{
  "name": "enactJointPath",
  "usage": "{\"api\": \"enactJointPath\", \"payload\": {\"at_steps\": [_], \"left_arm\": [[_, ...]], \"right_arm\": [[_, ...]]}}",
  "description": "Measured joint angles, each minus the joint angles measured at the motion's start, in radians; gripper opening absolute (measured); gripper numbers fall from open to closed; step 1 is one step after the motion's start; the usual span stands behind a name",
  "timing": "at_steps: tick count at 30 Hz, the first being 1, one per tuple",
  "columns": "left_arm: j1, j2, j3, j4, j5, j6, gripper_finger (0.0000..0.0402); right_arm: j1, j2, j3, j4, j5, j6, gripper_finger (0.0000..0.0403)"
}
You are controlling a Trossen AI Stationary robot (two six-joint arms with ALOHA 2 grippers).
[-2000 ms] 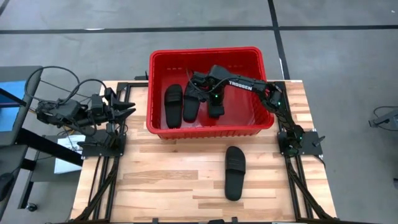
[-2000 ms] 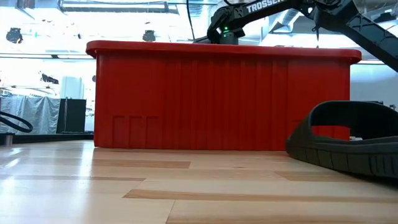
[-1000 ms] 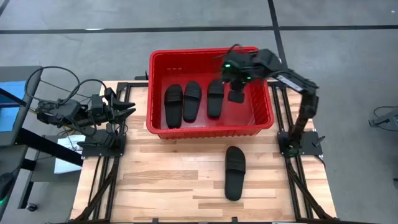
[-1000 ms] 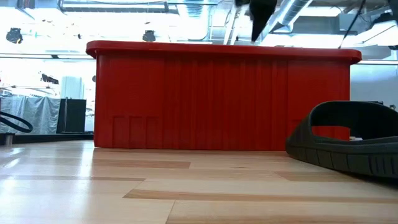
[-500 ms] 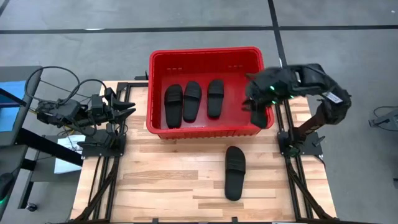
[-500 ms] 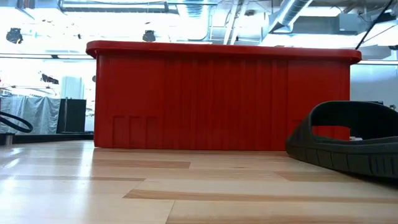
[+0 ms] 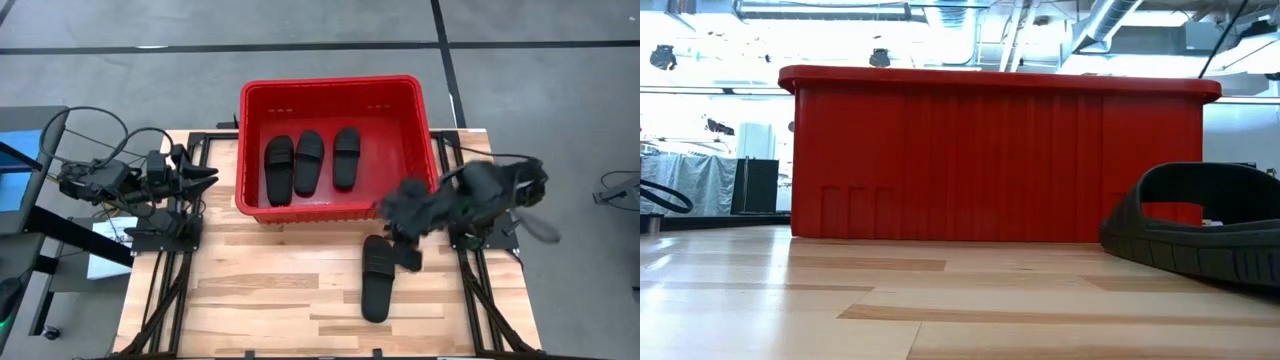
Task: Pick and place slides into bin
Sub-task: Put the black slide into the red container
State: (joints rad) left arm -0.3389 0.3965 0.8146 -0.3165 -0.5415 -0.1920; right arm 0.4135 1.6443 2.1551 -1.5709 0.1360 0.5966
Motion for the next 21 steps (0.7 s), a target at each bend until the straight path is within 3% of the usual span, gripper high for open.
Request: {"api": "enactJointPath", "payload": {"at_steps": [8, 14, 21], "left_arm": [[0.000, 0.000, 0.000, -0.007, 0.049, -0.003, 0.0093], [0.000, 0.000, 0.000, -0.010, 0.049, 0.000, 0.0093], [0.000, 0.000, 0.000, -0.010, 0.048, 0.022, 0.0093]], "right_arm": [[0.123, 0.189, 0.000, 0.000, 0.000, 0.168, 0.0066], [0.164, 0.344, -0.002, 0.028, -0.096, 0.272, 0.0063], [0.187, 0.355, 0.000, 0.162, -0.112, 0.371, 0.0063]]}}
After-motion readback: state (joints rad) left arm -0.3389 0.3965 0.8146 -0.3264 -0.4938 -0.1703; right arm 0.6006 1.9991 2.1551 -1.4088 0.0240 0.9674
